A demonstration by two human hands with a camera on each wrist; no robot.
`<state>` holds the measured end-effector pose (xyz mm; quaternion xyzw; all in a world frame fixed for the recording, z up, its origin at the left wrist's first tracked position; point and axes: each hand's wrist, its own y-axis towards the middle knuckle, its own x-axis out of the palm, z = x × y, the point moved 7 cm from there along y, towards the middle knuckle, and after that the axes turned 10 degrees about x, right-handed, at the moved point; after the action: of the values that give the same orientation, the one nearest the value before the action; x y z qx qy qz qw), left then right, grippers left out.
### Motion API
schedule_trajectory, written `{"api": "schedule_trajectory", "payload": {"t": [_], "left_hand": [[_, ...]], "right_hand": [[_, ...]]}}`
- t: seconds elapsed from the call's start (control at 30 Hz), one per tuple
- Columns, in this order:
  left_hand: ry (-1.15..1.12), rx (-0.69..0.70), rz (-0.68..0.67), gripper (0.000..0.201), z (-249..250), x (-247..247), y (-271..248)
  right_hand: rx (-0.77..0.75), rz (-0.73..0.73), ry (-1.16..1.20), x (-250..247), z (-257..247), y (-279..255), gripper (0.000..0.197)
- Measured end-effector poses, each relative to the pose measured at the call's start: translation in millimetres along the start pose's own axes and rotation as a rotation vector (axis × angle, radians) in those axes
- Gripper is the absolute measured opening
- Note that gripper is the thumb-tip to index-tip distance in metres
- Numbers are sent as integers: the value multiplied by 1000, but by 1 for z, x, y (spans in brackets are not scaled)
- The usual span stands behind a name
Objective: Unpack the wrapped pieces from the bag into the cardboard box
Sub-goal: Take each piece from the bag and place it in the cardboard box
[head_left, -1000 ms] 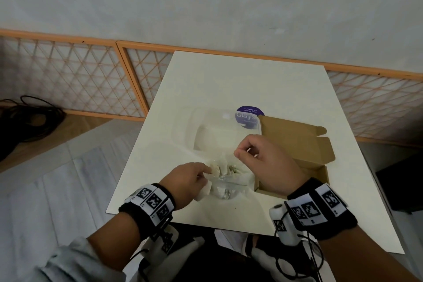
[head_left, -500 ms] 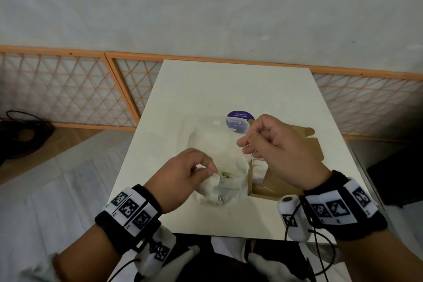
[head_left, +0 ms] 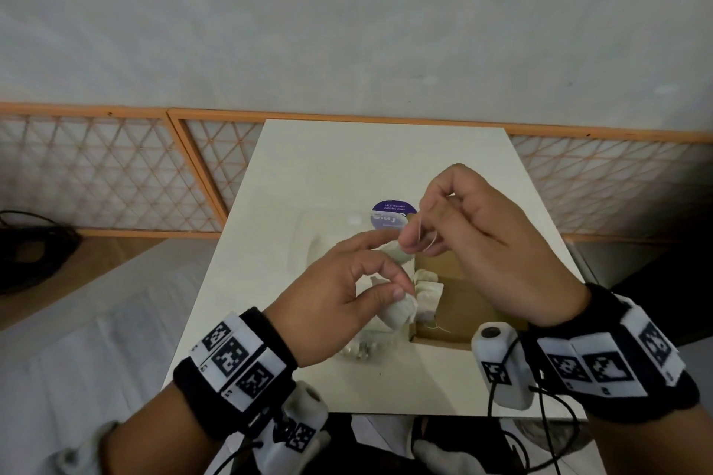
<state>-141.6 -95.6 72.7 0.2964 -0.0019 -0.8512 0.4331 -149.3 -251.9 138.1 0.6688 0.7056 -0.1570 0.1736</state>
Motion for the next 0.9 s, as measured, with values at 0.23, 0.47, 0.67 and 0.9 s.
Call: {"api": "schedule_trajectory", "payload": {"t": [0.23,0.47,0.67,0.9], "left_hand": [[-72,35,87,14,9,-1,1],[-70,110,87,15,26,-2,2],[-38,131,150,14,27,-12,5],[-49,84,160,13,10,-18,6]], "right_hand": [[-19,-12,7,-11,-18,-8,13],[-93,158,-118,-41,-10,14,9],[55,112,-308,-29,34,28,9],[-47,87,-160,-12,14,12,20]]}}
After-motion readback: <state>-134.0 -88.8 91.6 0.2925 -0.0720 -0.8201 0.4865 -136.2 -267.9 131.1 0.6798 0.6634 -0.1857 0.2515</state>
